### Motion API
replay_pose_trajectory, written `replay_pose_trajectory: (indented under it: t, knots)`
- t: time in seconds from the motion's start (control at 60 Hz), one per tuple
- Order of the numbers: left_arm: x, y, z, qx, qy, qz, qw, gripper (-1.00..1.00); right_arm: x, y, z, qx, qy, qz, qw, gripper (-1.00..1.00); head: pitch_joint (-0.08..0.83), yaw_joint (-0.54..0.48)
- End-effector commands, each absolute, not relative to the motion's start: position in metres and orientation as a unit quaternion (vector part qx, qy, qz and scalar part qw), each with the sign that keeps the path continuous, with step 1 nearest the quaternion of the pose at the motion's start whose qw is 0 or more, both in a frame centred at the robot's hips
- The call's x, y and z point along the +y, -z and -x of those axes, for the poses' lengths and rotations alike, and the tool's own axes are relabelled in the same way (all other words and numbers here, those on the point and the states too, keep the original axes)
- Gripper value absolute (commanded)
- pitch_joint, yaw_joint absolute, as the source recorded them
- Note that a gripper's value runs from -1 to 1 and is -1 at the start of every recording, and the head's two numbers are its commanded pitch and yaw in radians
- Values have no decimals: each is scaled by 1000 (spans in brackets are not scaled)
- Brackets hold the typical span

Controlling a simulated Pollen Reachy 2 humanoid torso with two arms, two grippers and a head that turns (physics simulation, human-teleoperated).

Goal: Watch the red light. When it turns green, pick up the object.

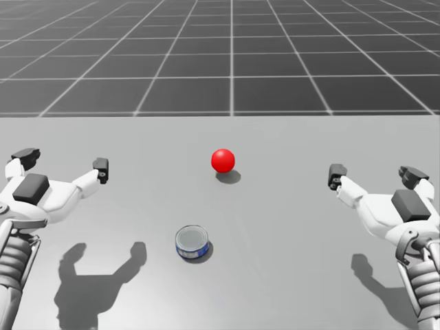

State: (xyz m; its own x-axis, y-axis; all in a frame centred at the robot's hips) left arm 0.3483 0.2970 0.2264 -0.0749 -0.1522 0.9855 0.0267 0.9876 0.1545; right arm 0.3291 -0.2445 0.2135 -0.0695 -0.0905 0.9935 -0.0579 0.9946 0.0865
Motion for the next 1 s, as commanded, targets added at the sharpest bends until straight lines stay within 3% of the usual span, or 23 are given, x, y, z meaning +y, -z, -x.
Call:
replay_pose_trajectory:
  t: [0.017,1.0]
  knots:
    - [296,-227,-347,-731,66,-43,678,-1000,-241,-213,-328,-731,15,-55,680,-1000,451,36]
    - [294,-226,-347,-730,71,-48,678,-1000,-241,-212,-328,-730,14,-55,681,-1000,437,38]
